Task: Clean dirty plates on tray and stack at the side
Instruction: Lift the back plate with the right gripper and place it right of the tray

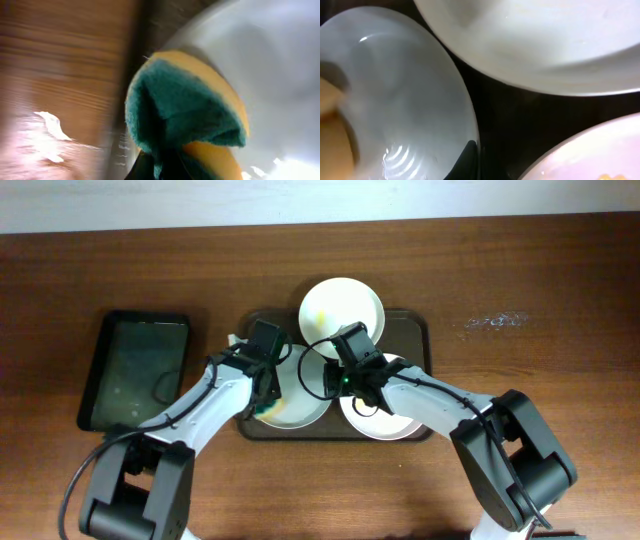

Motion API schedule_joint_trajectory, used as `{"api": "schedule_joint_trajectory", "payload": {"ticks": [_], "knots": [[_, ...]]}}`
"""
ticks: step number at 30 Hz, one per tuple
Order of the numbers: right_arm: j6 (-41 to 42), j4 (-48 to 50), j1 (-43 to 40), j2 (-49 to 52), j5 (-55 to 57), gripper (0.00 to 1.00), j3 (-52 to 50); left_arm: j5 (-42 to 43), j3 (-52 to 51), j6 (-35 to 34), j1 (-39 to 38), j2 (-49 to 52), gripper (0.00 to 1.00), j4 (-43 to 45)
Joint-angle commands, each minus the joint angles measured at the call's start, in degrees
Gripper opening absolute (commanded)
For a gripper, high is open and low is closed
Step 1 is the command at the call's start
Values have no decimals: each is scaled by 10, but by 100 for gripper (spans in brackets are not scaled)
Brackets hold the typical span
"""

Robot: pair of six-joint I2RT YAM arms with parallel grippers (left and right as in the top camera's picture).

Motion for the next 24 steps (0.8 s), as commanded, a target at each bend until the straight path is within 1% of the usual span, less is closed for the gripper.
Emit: {"api": "schedule_joint_trajectory", "payload": {"ticks": [1, 3, 4, 5, 6, 7, 8, 9, 10, 11, 12, 14, 15, 16, 21, 22, 23, 24], "knots": [[-5, -4, -5, -2, 23, 4, 0, -145, 32, -14, 9, -96, 0, 3], [-33, -8, -4, -19, 16, 4, 10, -131, 32, -14, 9, -155, 0, 13], [-75, -21, -1, -38, 17, 4, 28, -112, 32, -19, 18, -204, 0, 12], [-110, -33, 8, -55, 21, 4, 45, -104, 32, -46, 40, -235, 0, 3], [-147, -53, 23, -72, 48, 4, 70, -96, 32, -54, 73, -257, 0, -4], [-165, -67, 36, -83, 84, 4, 85, -95, 32, -54, 95, -263, 0, -10], [-214, -101, 80, -107, 216, 4, 128, -89, 32, -54, 147, -262, 0, -29], [-244, -113, 109, -116, 305, 4, 152, -74, 32, -54, 173, -259, 0, -36], [-298, -113, 147, -120, 402, 4, 174, -55, 32, -54, 206, -253, 0, -40], [-376, -100, 185, -120, 520, 4, 190, -54, 32, -54, 230, -248, 0, -40], [-446, -68, 209, -120, 596, 4, 190, -42, 31, -54, 244, -241, 0, -40], [-617, 10, 246, -120, 700, 4, 190, -35, 31, -54, 248, -222, 0, -38], [-719, 53, 260, -120, 743, 4, 190, -33, 31, -54, 248, -203, 0, -37], [-760, 64, 265, -120, 751, 4, 190, -14, 31, -54, 248, -186, 0, -36], [-749, 64, 266, -120, 754, 4, 189, 4, 31, -54, 248, -168, 0, -33], [-619, 35, 260, -120, 751, 4, 188, 4, 31, -54, 248, -168, 0, -33], [-469, -49, 240, -119, 682, 4, 182, 4, 31, -54, 248, -168, 0, -33], [-356, -112, 201, -110, 498, 4, 164, 4, 31, -54, 248, -168, 0, -33]]}}
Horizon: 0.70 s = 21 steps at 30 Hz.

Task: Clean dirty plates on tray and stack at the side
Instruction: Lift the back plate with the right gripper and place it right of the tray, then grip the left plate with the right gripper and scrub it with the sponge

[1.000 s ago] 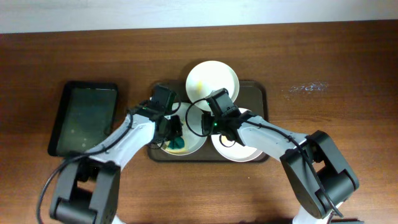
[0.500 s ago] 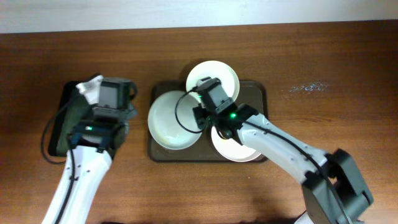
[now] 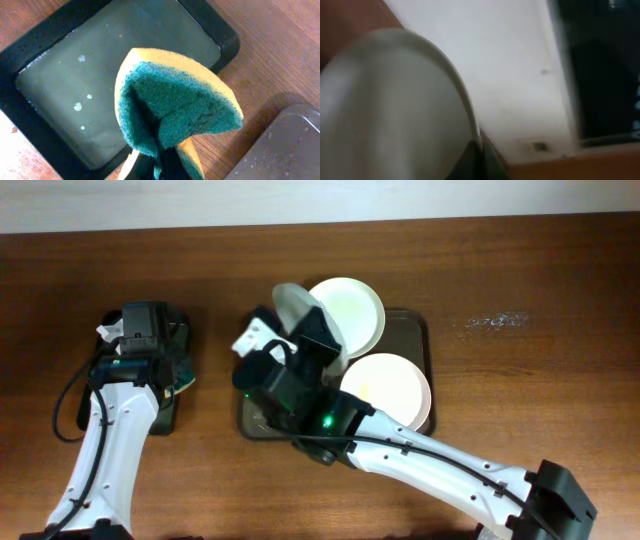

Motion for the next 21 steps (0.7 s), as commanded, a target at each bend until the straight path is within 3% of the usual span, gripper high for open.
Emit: {"api": "schedule_joint_trajectory", "payload": {"ticks": [1, 4, 6, 9, 12, 17, 19, 20, 21], "knots": [[309, -93, -98, 15, -383, 4, -30, 5, 5, -5, 2, -2, 0, 2], [447, -94, -255, -38, -603, 4, -23, 6, 5, -4, 2, -2, 0, -3], [453, -115, -408, -68, -725, 4, -23, 6, 5, -1, 2, -2, 0, -3], [453, -209, -672, -23, -741, 4, -37, 6, 5, -1, 2, -2, 0, -2], [453, -200, -796, 56, -741, 4, -58, 6, 5, -1, 2, -2, 0, -2], [446, -154, -795, 107, -797, 8, -56, 7, 5, -1, 2, -2, 0, -2], [410, -142, -755, 101, -981, 29, -42, 25, 5, -1, 2, -2, 0, 5], [401, -131, -727, 101, -1029, 42, -41, 32, 5, -1, 2, -2, 0, 7], [401, -116, -676, 101, -1035, 60, -41, 34, 5, -1, 2, -2, 0, 7]]}}
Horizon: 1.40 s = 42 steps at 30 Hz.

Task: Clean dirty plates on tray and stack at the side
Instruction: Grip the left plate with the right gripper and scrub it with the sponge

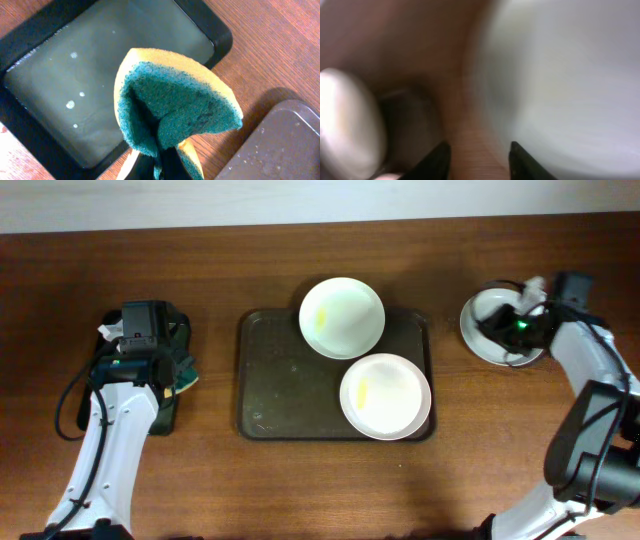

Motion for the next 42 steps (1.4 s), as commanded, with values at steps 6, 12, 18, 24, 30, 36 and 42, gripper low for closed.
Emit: {"api": "schedule_joint_trajectory", "payload": {"ticks": [6, 12, 18, 24, 30, 36, 42], "knots": [[56, 136, 322, 31, 236, 71, 12, 22, 5, -1, 2, -2, 0, 2], [56, 236, 334, 111, 272, 50, 12, 31, 5, 3, 2, -2, 0, 2], [54, 210, 344, 110, 201, 13, 13, 31, 5, 3, 2, -2, 0, 4], [54, 120, 404, 58, 46, 6, 14, 55, 5, 61, -25, -2, 0, 28], [54, 66, 413, 55, 117, 45, 14, 61, 5, 67, -68, -2, 0, 43], [53, 89, 424, 89, 167, 25, 12, 106, 5, 75, -81, 2, 0, 43], [49, 93, 476, 94, 206, 26, 12, 132, 5, 90, -136, 50, 0, 43]]}}
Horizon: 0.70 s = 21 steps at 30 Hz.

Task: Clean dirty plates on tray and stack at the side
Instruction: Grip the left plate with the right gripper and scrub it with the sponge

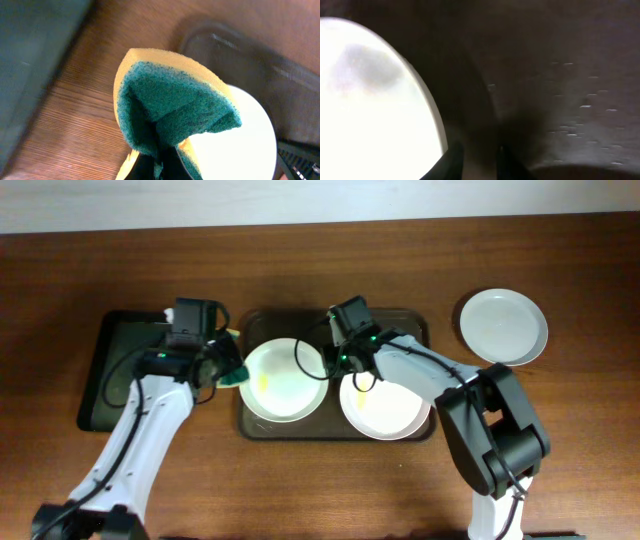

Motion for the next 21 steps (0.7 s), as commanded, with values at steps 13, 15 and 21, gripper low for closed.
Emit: {"api": "schedule_joint_trajectory", "payload": {"ticks": [13, 15, 21], "knots": [[0, -18, 2, -34, -92, 36, 41, 16, 5, 32, -33, 25, 0, 18], [-1, -20, 5, -35, -101, 43, 47, -3, 5, 32, -33, 25, 0, 18], [-1, -34, 42, 2, -35, 42, 41, -11, 5, 31, -33, 25, 0, 24]]}}
